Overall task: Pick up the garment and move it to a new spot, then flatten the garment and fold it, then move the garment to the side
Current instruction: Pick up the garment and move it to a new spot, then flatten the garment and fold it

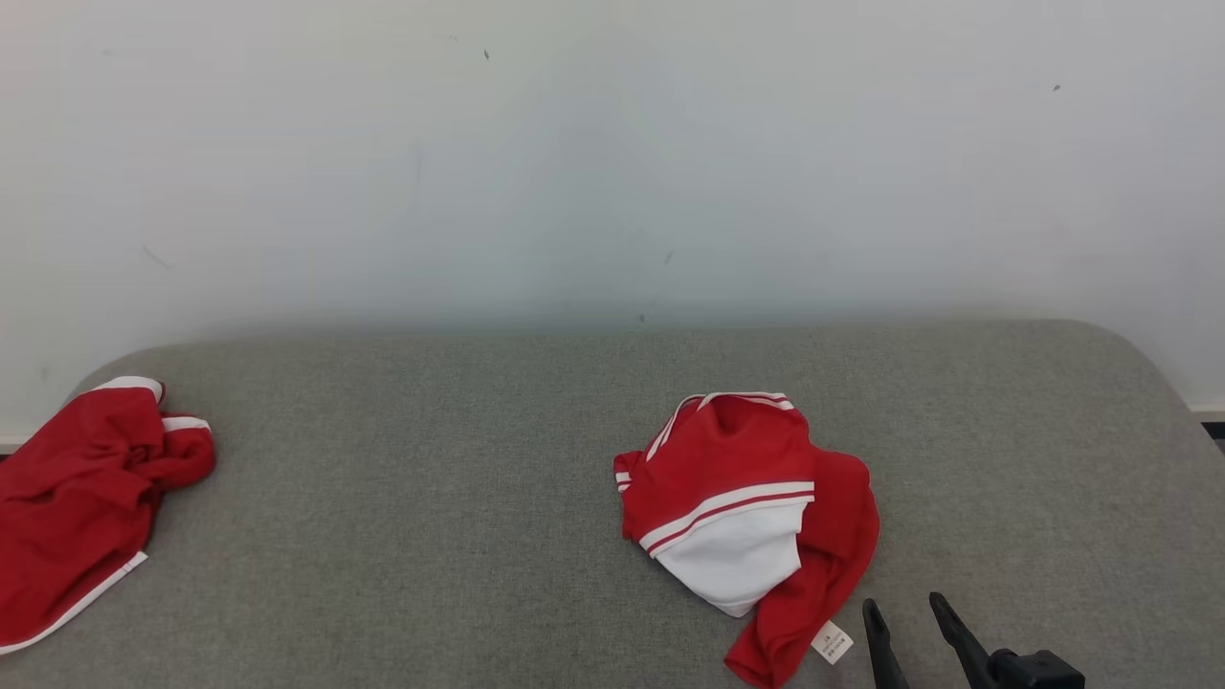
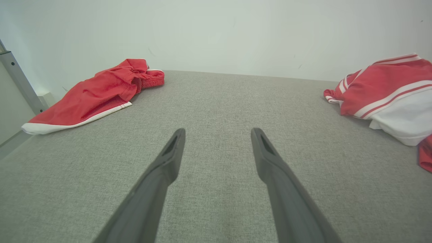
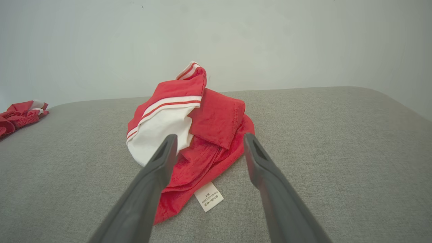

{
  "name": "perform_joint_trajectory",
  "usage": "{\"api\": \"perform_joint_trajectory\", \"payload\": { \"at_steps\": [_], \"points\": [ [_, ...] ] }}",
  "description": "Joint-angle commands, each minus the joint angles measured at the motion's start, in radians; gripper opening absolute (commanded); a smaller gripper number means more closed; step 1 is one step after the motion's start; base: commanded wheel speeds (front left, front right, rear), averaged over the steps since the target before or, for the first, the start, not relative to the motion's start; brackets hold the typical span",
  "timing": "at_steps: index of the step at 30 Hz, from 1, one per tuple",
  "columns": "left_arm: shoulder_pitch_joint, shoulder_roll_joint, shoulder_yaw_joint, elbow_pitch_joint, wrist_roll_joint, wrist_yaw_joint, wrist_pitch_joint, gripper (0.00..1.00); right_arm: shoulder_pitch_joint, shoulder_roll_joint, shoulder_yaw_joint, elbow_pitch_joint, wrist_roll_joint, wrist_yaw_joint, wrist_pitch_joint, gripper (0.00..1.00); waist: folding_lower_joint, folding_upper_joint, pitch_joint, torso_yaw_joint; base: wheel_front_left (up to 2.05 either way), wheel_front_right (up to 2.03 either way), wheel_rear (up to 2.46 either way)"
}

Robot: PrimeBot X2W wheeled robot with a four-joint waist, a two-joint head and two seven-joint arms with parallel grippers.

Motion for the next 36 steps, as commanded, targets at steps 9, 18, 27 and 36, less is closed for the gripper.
{"api": "perform_joint_trajectory", "payload": {
  "at_steps": [9, 18, 27, 36],
  "points": [
    [-0.015, -0.004, -0.001, 0.021, 0.005, -0.009, -0.003, 1.00, -0.007, 0.009, 0.006, 0.002, -0.002, 0.003, 0.001, 1.00, 0.0002, 0.0000, 0.006, -0.008, 0.00, 0.00, 0.00],
    [-0.066, -0.006, -0.046, 0.084, -0.004, -0.016, -0.003, 1.00, -0.018, 0.003, 0.023, -0.006, 0.002, 0.003, 0.018, 1.00, 0.0002, 0.0000, 0.018, -0.041, 0.00, 0.00, 0.00],
    [-0.286, -0.015, -0.136, 0.280, -0.165, -0.025, 0.142, 1.00, -0.040, -0.012, 0.054, -0.043, -0.004, 0.003, 0.045, 1.00, 0.0002, 0.0000, 0.090, -0.210, 0.00, 0.00, 0.00],
    [-0.491, -0.017, -0.184, 0.422, -0.300, -0.023, 0.200, 1.00, -0.066, -0.012, 0.054, -0.066, -0.005, 0.003, 0.046, 1.00, 0.0002, 0.0000, 0.177, -0.384, 0.00, 0.00, 0.00]
  ]
}}
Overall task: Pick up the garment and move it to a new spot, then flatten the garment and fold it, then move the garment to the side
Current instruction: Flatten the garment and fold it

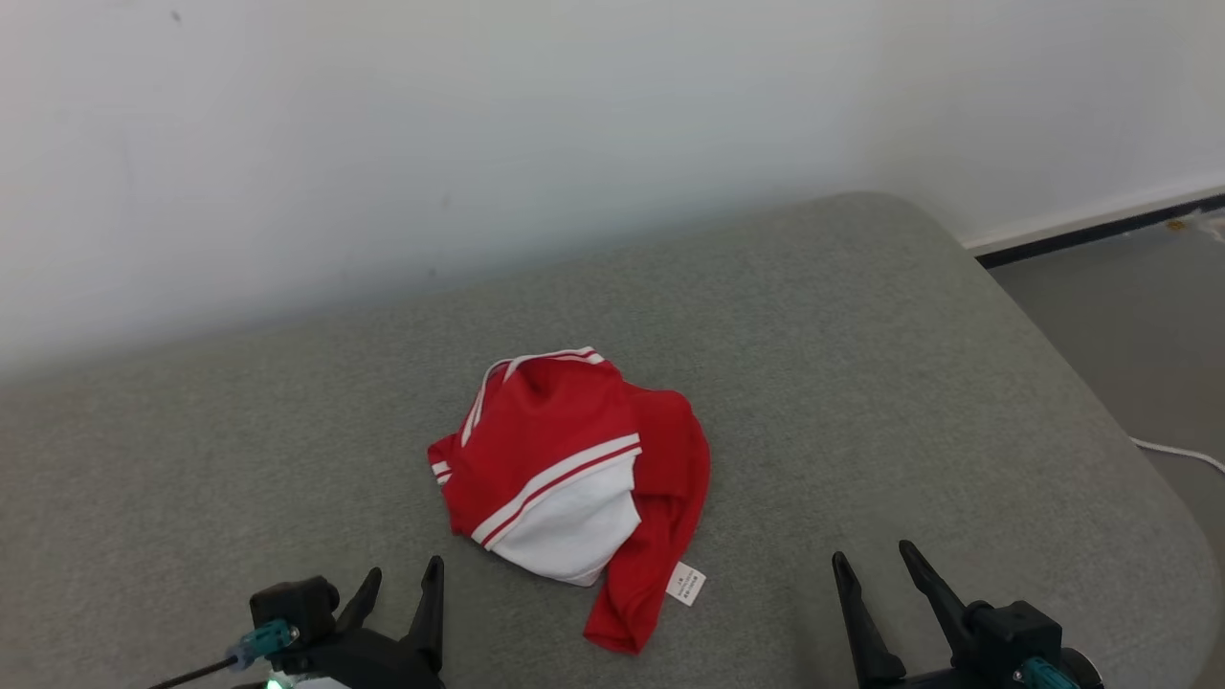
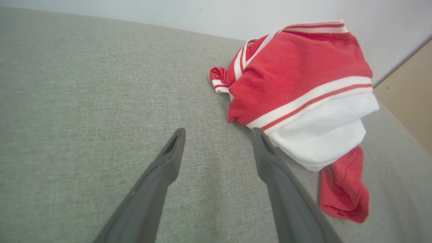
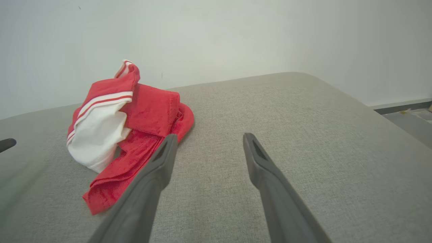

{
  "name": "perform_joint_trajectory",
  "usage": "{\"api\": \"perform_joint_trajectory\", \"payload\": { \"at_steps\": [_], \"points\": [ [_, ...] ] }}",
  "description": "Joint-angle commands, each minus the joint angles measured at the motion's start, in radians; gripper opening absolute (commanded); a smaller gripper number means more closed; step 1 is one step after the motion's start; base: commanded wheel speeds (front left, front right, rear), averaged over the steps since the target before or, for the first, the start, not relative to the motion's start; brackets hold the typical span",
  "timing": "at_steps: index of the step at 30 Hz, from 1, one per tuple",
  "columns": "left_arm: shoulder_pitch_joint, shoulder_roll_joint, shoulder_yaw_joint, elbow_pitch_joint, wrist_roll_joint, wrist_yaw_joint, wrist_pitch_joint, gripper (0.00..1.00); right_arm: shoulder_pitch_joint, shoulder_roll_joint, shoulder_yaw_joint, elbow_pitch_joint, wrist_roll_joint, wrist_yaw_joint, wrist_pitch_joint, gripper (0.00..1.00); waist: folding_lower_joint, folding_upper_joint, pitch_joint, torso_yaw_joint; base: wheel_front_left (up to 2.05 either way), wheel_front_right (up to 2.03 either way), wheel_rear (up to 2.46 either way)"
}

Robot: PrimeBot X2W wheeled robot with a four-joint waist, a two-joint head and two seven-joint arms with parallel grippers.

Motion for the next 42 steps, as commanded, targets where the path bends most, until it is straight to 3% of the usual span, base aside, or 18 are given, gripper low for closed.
{"api": "perform_joint_trajectory", "payload": {
  "at_steps": [1, 10, 14, 15, 16, 22, 29, 34, 42],
  "points": [
    [-0.014, 0.001, 0.003, 0.006, -0.006, 0.001, 0.001, 1.00, -0.012, 0.001, -0.001, -0.004, -0.004, 0.003, -0.001, 1.00, -0.0001, -0.0001, 0.076, -0.105, 0.00, 0.00, 0.00],
    [-0.135, 0.000, -0.004, 0.129, -0.089, 0.017, -0.019, 1.00, -0.035, 0.016, 0.020, 0.016, 0.008, 0.003, -0.023, 1.00, -0.0001, -0.0001, 0.119, -0.183, 0.00, 0.00, 0.00],
    [-0.163, 0.000, -0.006, 0.185, -0.097, 0.071, -0.030, 0.99, -0.039, 0.019, 0.026, 0.029, 0.009, 0.003, -0.030, 1.00, -0.0001, -0.0001, 0.123, -0.189, 0.00, 0.00, 0.00],
    [-0.170, 0.000, -0.006, 0.199, -0.095, 0.083, -0.032, 0.46, -0.040, 0.018, 0.027, 0.032, 0.009, 0.003, -0.031, 1.00, -0.0001, -0.0001, 0.123, -0.190, 0.00, 0.00, 0.00],
    [-0.176, 0.000, -0.010, 0.210, -0.091, 0.088, -0.037, 0.00, -0.042, 0.018, 0.027, 0.033, 0.009, 0.003, -0.030, 1.00, -0.0001, -0.0001, 0.123, -0.189, 0.00, 0.00, 0.00],
    [-0.224, 0.001, -0.037, 0.203, -0.057, 0.094, -0.127, 0.00, -0.047, 0.017, 0.027, 0.039, 0.002, 0.003, -0.029, 1.00, -0.0001, -0.0001, 0.111, -0.169, 0.00, 0.00, 0.00],
    [-0.419, 0.000, -0.127, 0.069, 0.025, 0.077, -0.177, 0.00, -0.039, 0.009, 0.038, 0.041, 0.002, 0.003, -0.018, 1.00, -0.0001, -0.0001, 0.078, -0.126, 0.00, 0.00, 0.00],
    [-0.573, -0.001, -0.222, -0.082, -0.041, 0.081, -0.189, 0.00, -0.035, 0.008, 0.061, 0.045, 0.006, 0.003, -0.008, 1.00, -0.0001, -0.0001, 0.054, -0.122, 0.00, 0.00, 0.00],
    [-0.700, -0.001, -0.335, -0.325, -0.209, 0.166, -0.198, 0.00, -0.019, -0.001, 0.062, 0.056, 0.012, 0.003, -0.004, 1.00, -0.0001, -0.0001, 0.034, -0.097, 0.00, 0.00, 0.00]
  ]
}}
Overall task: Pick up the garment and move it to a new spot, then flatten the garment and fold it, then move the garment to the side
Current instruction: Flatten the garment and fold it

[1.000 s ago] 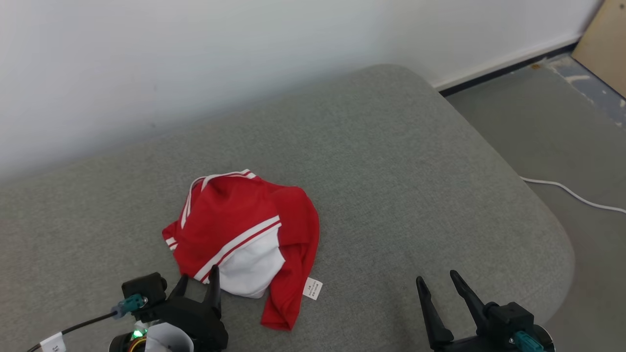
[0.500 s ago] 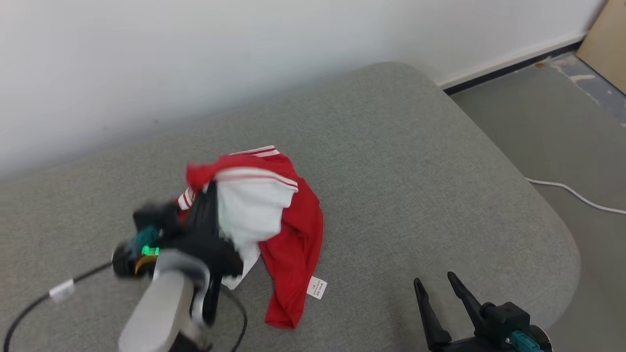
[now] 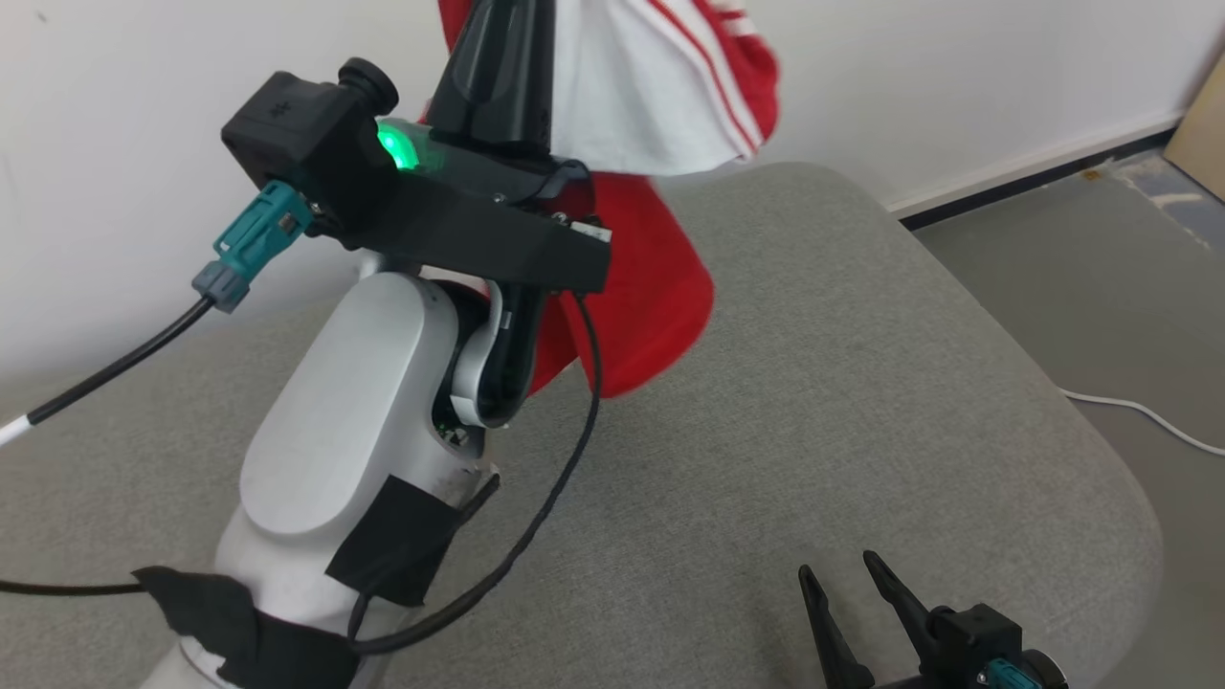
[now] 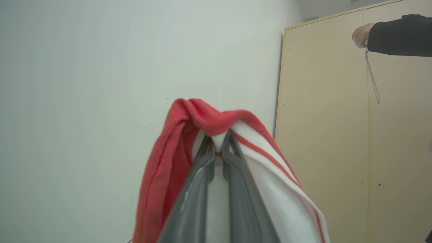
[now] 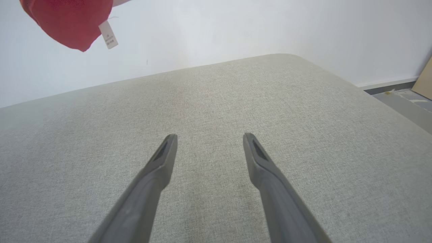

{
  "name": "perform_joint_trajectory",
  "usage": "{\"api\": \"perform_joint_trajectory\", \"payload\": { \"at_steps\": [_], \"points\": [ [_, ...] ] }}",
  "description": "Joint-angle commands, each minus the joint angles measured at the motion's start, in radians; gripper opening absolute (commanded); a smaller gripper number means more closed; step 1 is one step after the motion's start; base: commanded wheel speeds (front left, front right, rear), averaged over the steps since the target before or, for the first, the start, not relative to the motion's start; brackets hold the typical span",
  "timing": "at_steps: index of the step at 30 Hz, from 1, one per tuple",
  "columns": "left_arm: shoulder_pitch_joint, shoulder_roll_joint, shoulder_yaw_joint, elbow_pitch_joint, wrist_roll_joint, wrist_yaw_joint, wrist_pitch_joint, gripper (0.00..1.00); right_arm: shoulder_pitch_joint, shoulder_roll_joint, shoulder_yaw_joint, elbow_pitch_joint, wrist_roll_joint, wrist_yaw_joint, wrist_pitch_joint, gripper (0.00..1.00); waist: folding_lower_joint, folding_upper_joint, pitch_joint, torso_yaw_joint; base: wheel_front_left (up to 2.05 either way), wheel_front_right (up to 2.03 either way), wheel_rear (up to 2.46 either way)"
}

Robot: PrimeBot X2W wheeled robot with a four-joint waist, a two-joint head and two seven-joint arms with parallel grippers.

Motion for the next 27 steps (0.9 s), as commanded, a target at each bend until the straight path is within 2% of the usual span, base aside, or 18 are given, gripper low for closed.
{"api": "perform_joint_trajectory", "payload": {
  "at_steps": [1, 2, 7, 13, 14, 15, 21, 27],
  "points": [
    [0.003, 0.001, -0.021, -0.035, -0.041, 0.028, -0.004, 0.00, 0.012, -0.001, -0.001, 0.002, 0.003, 0.003, 0.003, 1.00, 0.0000, -0.0001, -0.007, 0.020, 0.00, 0.00, 0.00],
    [0.003, 0.001, -0.021, -0.035, -0.041, 0.028, -0.004, 0.00, 0.012, -0.001, -0.001, 0.002, 0.003, 0.003, 0.003, 1.00, 0.0000, -0.0001, -0.007, 0.020, 0.00, 0.00, 0.00],
    [0.144, 0.010, -0.071, -0.007, -0.079, 0.085, 0.027, 0.00, 0.019, -0.001, -0.006, -0.006, 0.008, 0.003, 0.002, 1.00, 0.0000, -0.0001, -0.004, 0.080, 0.00, 0.00, 0.00],
    [0.415, 0.080, -0.075, 0.185, -0.130, 0.123, 0.066, 0.00, 0.028, 0.000, -0.005, -0.014, 0.008, 0.003, 0.011, 1.00, 0.0000, -0.0001, 0.012, 0.162, 0.00, 0.00, 0.00],
    [0.445, 0.087, -0.062, 0.219, -0.144, 0.126, 0.060, 0.47, 0.027, 0.001, 0.001, -0.015, 0.008, 0.003, 0.013, 1.00, 0.0000, -0.0001, 0.012, 0.170, 0.00, 0.00, 0.00],
    [0.468, 0.097, -0.050, 0.256, -0.151, 0.134, 0.054, 1.00, 0.026, 0.002, 0.002, -0.017, 0.009, 0.003, 0.013, 1.00, 0.0000, -0.0001, 0.013, 0.179, 0.00, 0.00, 0.00],
    [0.529, 0.126, 0.022, 0.369, -0.183, 0.133, 0.011, 1.00, 0.030, 0.000, 0.009, -0.020, 0.009, 0.003, 0.020, 1.00, 0.0000, -0.0001, 0.011, 0.214, 0.00, 0.00, 0.00],
    [0.568, 0.149, 0.080, 0.371, -0.159, 0.133, -0.006, 1.00, 0.036, -0.006, 0.046, -0.025, 0.013, 0.003, 0.048, 1.00, 0.0000, -0.0001, 0.005, 0.225, 0.00, 0.00, 0.00]
  ]
}}
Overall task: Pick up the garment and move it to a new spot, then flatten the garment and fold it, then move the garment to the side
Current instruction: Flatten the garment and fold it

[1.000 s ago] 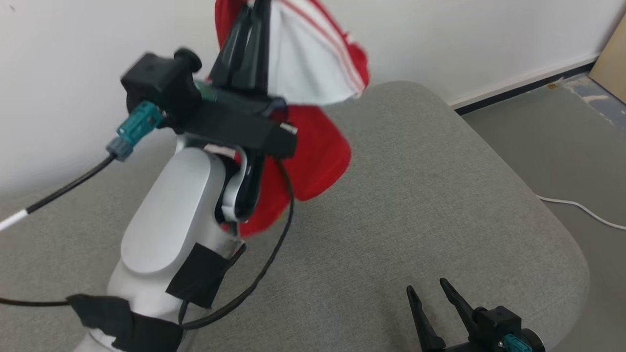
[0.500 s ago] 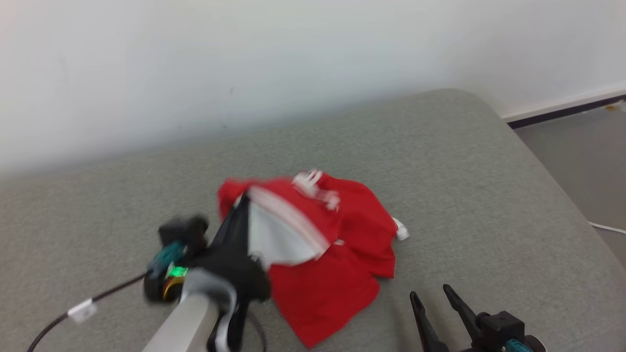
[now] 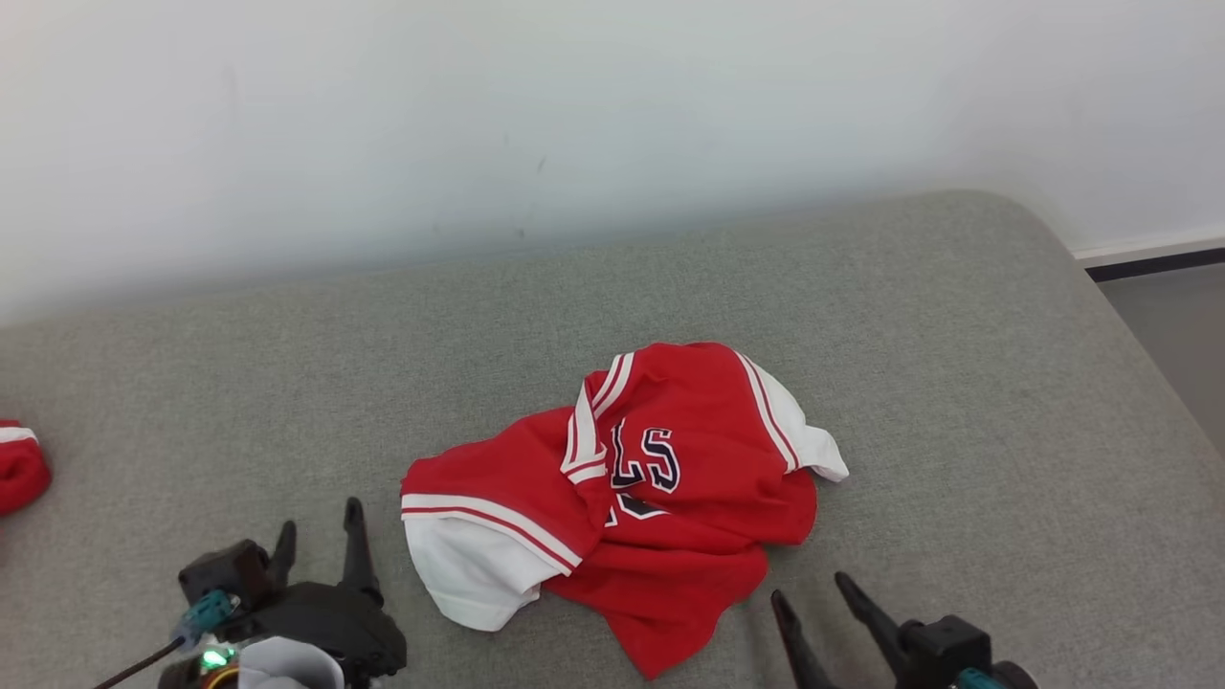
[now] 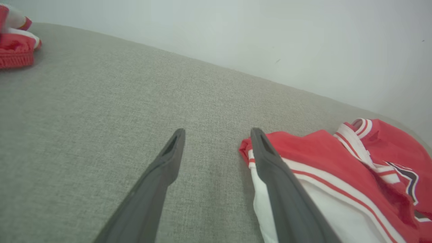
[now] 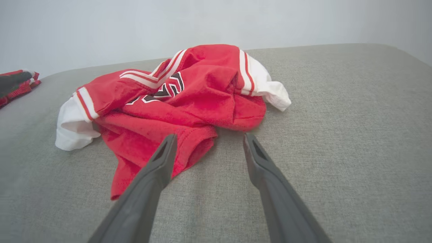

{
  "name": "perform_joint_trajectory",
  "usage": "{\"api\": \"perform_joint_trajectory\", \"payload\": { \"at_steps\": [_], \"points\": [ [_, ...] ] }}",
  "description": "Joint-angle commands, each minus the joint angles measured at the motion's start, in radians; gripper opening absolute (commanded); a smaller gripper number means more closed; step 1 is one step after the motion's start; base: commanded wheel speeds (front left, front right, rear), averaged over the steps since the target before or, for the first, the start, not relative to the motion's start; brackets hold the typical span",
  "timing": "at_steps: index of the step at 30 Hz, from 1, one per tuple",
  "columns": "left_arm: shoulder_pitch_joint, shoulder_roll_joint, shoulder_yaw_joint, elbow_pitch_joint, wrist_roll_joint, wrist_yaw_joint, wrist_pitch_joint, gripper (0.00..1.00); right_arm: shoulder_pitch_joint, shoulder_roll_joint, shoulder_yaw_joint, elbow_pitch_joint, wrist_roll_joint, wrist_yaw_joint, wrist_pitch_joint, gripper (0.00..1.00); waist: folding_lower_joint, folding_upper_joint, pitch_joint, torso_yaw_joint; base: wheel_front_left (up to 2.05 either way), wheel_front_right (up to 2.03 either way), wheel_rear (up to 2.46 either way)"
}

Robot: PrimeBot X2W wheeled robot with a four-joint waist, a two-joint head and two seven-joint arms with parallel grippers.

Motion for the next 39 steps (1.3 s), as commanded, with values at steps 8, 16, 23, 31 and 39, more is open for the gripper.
{"api": "perform_joint_trajectory", "payload": {
  "at_steps": [8, 16, 23, 31, 39],
  "points": [
    [0.222, 0.011, 0.120, -0.385, 0.293, 0.001, -0.006, 1.00, 0.028, 0.026, 0.065, 0.041, 0.045, 0.003, 0.109, 1.00, 0.0001, -0.0001, 0.011, 0.042, 0.00, 0.00, 0.00],
    [0.406, 0.007, 0.153, -0.634, 0.475, -0.039, -0.006, 1.00, -0.049, 0.048, 0.048, 0.115, 0.039, 0.003, 0.190, 1.00, 0.0001, -0.0001, 0.040, 0.130, 0.00, 0.00, 0.00],
    [0.469, 0.033, 0.165, -0.670, 0.510, -0.101, -0.006, 1.00, -0.083, 0.052, 0.023, 0.152, 0.022, 0.003, 0.206, 1.00, 0.0001, -0.0001, 0.062, 0.176, 0.00, 0.00, 0.00],
    [0.495, 0.023, 0.194, -0.656, 0.521, -0.116, -0.006, 1.00, -0.100, 0.054, 0.025, 0.188, -0.006, 0.003, 0.243, 0.05, 0.0001, -0.0001, 0.067, 0.203, 0.00, 0.00, 0.00],
    [0.522, 0.002, 0.217, -0.649, 0.523, -0.111, -0.006, 1.00, -0.094, 0.035, -0.179, 0.000, -0.144, 0.002, 0.242, 0.00, 0.0001, -0.0001, 0.031, 0.188, 0.00, 0.00, 0.00]
  ]
}}
